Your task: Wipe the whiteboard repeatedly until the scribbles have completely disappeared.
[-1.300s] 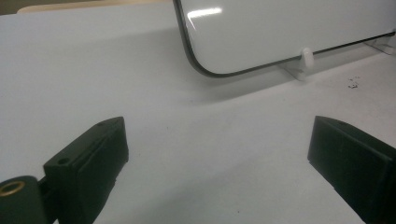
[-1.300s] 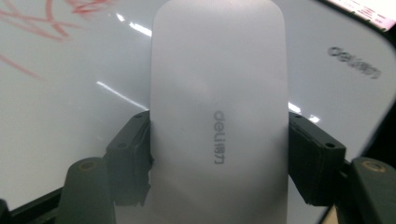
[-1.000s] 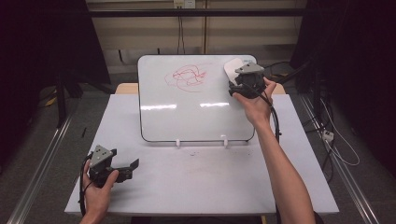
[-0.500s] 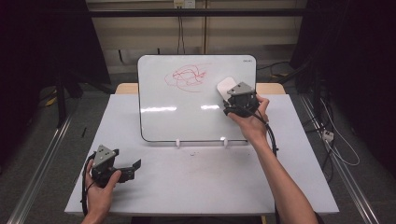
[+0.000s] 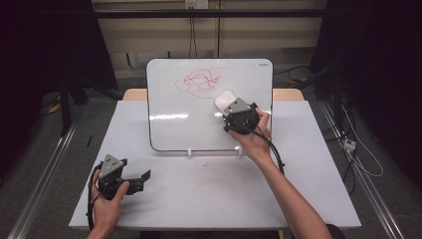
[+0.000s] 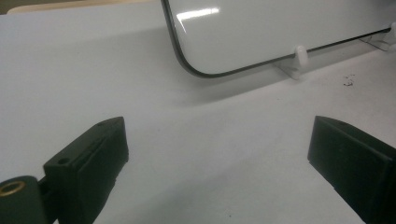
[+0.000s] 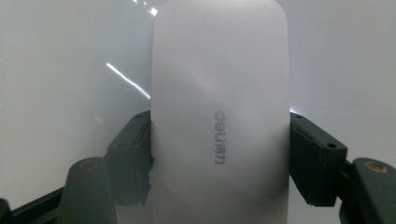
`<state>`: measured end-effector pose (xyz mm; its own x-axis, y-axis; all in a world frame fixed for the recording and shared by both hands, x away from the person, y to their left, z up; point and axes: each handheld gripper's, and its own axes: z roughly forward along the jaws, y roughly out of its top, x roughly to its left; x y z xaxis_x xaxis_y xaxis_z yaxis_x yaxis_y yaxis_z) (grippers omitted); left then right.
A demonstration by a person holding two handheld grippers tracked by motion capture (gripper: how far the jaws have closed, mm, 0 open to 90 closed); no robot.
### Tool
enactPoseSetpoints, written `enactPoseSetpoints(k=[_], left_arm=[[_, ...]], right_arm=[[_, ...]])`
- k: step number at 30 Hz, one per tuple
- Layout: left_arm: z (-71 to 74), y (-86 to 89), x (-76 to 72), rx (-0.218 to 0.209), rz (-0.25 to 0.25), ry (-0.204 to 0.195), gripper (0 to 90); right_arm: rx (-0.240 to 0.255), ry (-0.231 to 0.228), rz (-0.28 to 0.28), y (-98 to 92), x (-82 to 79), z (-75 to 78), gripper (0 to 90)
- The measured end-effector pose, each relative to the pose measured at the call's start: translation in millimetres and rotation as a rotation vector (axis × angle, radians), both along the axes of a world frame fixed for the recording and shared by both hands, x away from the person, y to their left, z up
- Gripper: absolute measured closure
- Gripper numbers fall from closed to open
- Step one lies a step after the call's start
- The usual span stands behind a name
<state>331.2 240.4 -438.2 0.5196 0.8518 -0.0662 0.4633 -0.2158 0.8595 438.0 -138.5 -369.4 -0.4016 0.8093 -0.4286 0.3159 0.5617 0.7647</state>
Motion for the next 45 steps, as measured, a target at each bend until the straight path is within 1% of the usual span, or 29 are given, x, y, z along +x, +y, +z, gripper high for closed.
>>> enactPoseSetpoints(k=[5, 7, 9, 11, 12, 14, 17, 20, 23, 26, 27, 28, 30, 32, 33, 34, 39, 40, 41, 44, 45], left_arm=[[0.2, 0.6, 0.1, 0.0, -0.001, -0.002, 4.9], [0.6, 1.4, -0.2, 0.005, -0.003, -0.002, 5.0], [0.6, 1.8, -0.3, -0.001, 0.002, -0.002, 4.9], [0.9, 2.0, -0.5, -0.003, 0.003, -0.002, 4.9], [1.3, 2.8, -0.8, 0.0, 0.001, -0.007, 4.9], [1.1, 2.7, -0.9, -0.005, 0.005, -0.007, 4.9], [1.1, 2.9, -0.7, -0.001, -0.003, -0.005, 4.9], [1.5, 2.8, -1.1, 0.002, -0.005, -0.006, 4.9], [1.1, 3.2, -1.1, -0.004, -0.001, -0.004, 4.9], [1.5, 4.6, -1.3, -0.001, 0.001, -0.005, 4.9], [1.6, 4.7, -1.3, -0.008, 0.004, -0.008, 4.9], [1.8, 5.1, -1.4, -0.009, 0.004, -0.006, 4.9], [1.6, 5.6, -1.4, -0.011, 0.006, -0.004, 4.9], [1.4, 5.7, -1.4, -0.014, 0.004, -0.005, 4.9], [2.0, 6.2, -1.7, -0.005, 0.001, -0.004, 4.9], [1.9, 5.9, -2.0, -0.009, 0.004, -0.007, 4.9], [1.6, 6.6, -2.1, -0.011, 0.005, -0.004, 4.9], [1.5, 6.8, -2.1, -0.013, 0.008, -0.005, 4.9], [1.4, 6.9, -2.1, -0.013, 0.008, -0.004, 4.9], [1.9, 7.5, -2.5, -0.012, 0.008, -0.007, 4.9], [2.0, 7.6, -2.7, -0.012, 0.008, -0.007, 5.0]], right_arm=[[-0.029, -0.008, 0.039, 19.4, -0.9, -3.2, 31.5], [-0.045, -0.019, 0.051, 27.7, -1.6, -4.8, 31.4], [-0.061, -0.018, 0.069, 35.5, -2.1, -5.8, 31.5], [-0.062, -0.019, 0.072, 38.7, -2.1, -5.9, 31.4], [-0.063, -0.02, 0.081, 44.7, -1.6, -6.6, 31.4], [-0.054, -0.024, 0.083, 50.0, -0.5, -6.4, 31.4], [-0.059, -0.022, 0.093, 55.7, 1.8, -4.4, 31.4], [-0.048, -0.015, 0.096, 56.6, 5.1, -1.9, 31.4], [-0.043, -0.021, 0.092, 57.8, 8.8, 3.4, 31.4], [-0.044, -0.021, 0.09, 58.6, 12.7, 7.5, 31.4], [-0.052, -0.024, 0.087, 59.3, 17.1, 11.8, 31.4], [-0.052, -0.024, 0.087, 59.3, 17.1, 11.8, 31.4], [-0.058, -0.029, 0.083, 59.7, 21.5, 17.2, 31.5], [-0.053, -0.026, 0.073, 59.1, 26.2, 22.6, 31.5], [-0.059, -0.024, 0.061, 59.3, 30.5, 26.7, 31.5], [-0.059, -0.024, 0.061, 59.3, 30.5, 26.7, 31.5], [-0.025, -0.031, 0.026, 51.9, 41.9, 41.5, 31.5], [-0.025, -0.031, 0.026, 51.9, 41.9, 41.5, 31.5], [-0.017, -0.03, 0.017, 48.5, 46.0, 46.2, 31.5], [-0.007, -0.029, 0.009, 45.6, 49.8, 50.3, 31.5], [0.006, -0.032, 0.001, 42.3, 52.7, 53.7, 31.5]])
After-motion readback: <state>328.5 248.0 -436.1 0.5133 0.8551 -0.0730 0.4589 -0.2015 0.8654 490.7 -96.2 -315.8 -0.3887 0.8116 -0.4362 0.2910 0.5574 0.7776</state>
